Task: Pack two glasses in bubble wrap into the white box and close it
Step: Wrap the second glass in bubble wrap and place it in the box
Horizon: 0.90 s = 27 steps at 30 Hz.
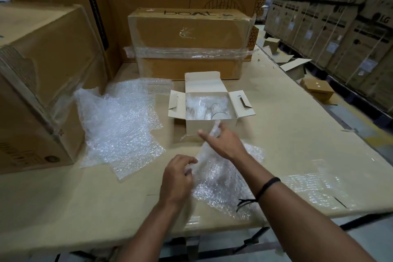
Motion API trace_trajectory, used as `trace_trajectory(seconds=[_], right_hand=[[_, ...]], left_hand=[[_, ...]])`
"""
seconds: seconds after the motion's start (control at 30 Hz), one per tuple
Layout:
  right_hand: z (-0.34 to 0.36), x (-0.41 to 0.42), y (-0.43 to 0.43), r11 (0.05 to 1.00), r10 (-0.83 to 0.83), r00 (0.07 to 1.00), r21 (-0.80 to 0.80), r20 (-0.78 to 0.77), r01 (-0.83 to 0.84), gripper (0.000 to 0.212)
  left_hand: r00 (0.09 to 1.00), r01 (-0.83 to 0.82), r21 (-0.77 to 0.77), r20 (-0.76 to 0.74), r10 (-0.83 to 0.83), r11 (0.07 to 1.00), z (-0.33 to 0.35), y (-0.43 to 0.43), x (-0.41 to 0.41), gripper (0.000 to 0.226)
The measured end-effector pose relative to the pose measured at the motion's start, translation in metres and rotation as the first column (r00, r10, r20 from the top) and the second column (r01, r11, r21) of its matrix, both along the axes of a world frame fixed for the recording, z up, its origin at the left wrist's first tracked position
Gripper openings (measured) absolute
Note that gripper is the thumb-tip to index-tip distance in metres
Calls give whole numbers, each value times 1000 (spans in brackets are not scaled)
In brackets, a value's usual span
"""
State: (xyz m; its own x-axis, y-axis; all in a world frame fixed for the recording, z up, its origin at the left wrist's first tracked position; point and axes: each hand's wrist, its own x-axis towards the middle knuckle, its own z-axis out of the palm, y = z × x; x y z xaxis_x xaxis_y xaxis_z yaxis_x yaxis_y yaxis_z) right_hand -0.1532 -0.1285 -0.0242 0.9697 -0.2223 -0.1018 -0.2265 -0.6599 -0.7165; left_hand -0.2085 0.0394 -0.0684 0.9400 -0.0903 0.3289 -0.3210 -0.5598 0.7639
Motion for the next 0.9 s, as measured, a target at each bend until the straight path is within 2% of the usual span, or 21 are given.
trace_trajectory(seconds=[0.03,0.07,0.13,0.17,0.23,0.27,0.3,0.33,0.37,0.43,0.47,0.53,0.6,0.67,0.73,0.77,0.8,0.83,0.9], right_hand=[[4,4,8,1000,23,999,14,-24,-22,101],[7,8,13,999,26,999,47,-21,-25,96],[14,15,16,970,-39,999,241,-15,42,69],[15,19,14,918,-92,996,385,-21,93,60],[17,22,2,736,-180,982,656,-50,169,44],[19,21,-4,626,-200,977,758,-71,183,38],[22,19,-10,525,-201,975,830,-95,189,35],[24,14,-16,461,-193,976,868,-105,184,34],[25,8,-22,448,-194,976,875,-103,181,32],[22,-3,-36,545,-233,969,814,-85,202,37],[17,-9,-46,646,-254,964,730,-71,224,47],[1,-19,-61,861,-240,970,451,-46,235,70],[-10,-30,-68,965,-169,983,193,-70,179,84],[-19,-38,-70,995,-94,986,29,-139,99,92],[-26,-42,-73,994,-69,982,-93,-176,53,95],[-27,-42,-75,986,-93,985,-151,-146,71,92],[-28,-42,-76,971,-123,990,-216,-71,105,85],[-27,-41,-77,950,-128,991,-281,44,135,74],[-23,-37,-76,914,14,972,-397,234,83,51]], left_hand=[[999,23,2,45,-23,1000,-1,-2,-1,45],[995,33,4,95,-33,999,-1,-4,-2,46],[989,-21,5,148,20,1000,-4,-4,-5,50],[989,-66,-6,132,66,998,-5,-2,-6,62],[990,-133,-57,34,135,989,-10,2,-8,84],[991,-137,-101,-23,135,985,-12,3,-8,82],[993,-111,-151,-52,104,982,-11,4,-7,71],[997,-65,-180,-48,57,982,-12,4,-4,56],[1000,-21,-172,-21,18,985,-11,4,-2,50],[997,51,-53,55,-48,997,-15,7,3,46],[992,81,46,89,-85,996,-18,9,6,43],[990,85,247,90,-111,965,-24,14,11,38],[997,83,344,-22,-80,935,-24,19,13,37],[991,93,361,-122,-52,928,-21,26,15,42],[984,102,281,-170,-55,954,-14,32,17,50],[986,74,222,-159,-38,972,-12,33,17,53],[991,26,198,-130,0,980,-10,32,17,56],[992,-20,240,-117,49,971,-6,29,16,61],[975,-47,485,-166,145,873,2,20,13,80]])
